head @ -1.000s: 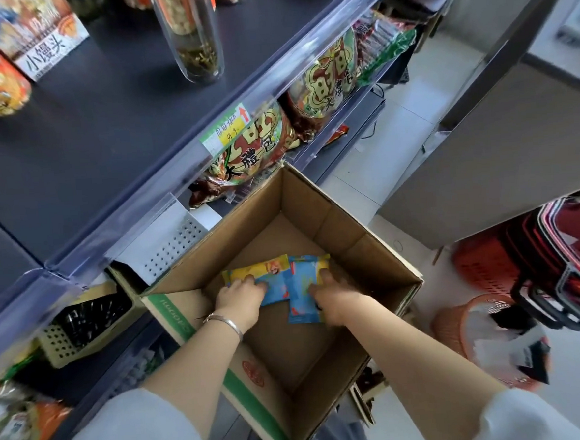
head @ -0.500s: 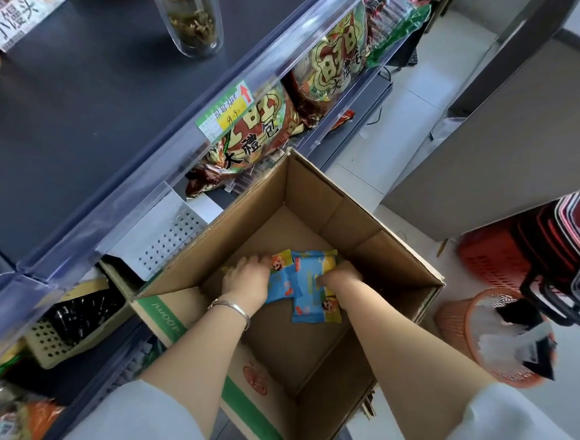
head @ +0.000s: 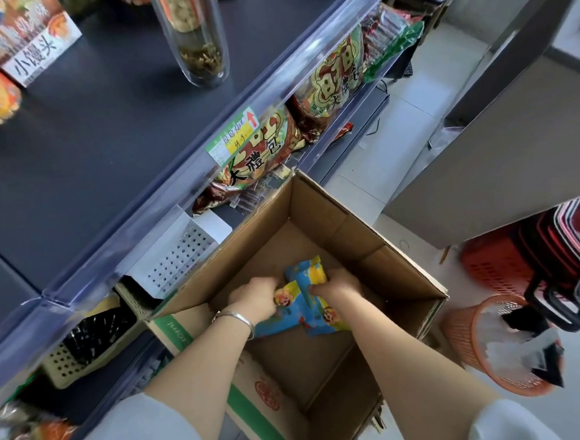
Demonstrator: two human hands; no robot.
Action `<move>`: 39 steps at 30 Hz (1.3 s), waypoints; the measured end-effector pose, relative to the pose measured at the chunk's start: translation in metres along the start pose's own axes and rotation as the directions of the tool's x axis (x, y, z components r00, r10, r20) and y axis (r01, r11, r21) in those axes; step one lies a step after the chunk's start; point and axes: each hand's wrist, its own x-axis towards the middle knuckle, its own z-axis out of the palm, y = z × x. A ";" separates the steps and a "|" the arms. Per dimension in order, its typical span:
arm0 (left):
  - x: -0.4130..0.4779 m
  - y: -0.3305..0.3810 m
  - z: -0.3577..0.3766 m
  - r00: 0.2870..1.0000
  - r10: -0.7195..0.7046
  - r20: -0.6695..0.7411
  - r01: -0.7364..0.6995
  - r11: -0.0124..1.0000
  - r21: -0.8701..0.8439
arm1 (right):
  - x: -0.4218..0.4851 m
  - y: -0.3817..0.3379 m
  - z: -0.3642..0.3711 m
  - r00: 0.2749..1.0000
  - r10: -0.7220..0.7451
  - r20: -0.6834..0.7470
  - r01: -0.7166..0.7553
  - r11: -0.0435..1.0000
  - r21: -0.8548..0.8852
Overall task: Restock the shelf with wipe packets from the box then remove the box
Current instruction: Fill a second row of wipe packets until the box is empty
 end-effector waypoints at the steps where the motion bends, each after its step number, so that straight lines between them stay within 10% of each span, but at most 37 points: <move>1: -0.006 0.000 -0.006 0.999 0.036 -0.003 -0.036 0.999 -0.008 | -0.007 -0.003 -0.003 0.999 -0.033 -0.006 0.033 0.999 -0.029; 9: -0.070 0.013 -0.090 0.944 0.329 -0.029 -0.328 0.944 0.040 | -0.077 -0.036 -0.056 0.943 -0.312 -0.115 0.295 0.945 -0.143; 20: -0.174 0.054 -0.189 0.819 0.424 -0.385 -0.431 0.899 0.074 | -0.161 -0.081 -0.138 0.803 -0.461 -0.378 0.537 0.835 0.121; 31: -0.305 0.061 -0.223 0.670 0.152 -0.727 -0.280 0.958 -0.058 | -0.244 -0.082 -0.192 0.682 -0.634 -0.364 0.696 0.716 0.058; 39: -0.404 0.027 -0.203 0.443 -0.192 -0.875 -0.387 0.840 -0.381 | -0.308 -0.104 -0.182 0.560 -0.795 -0.233 0.814 0.475 0.336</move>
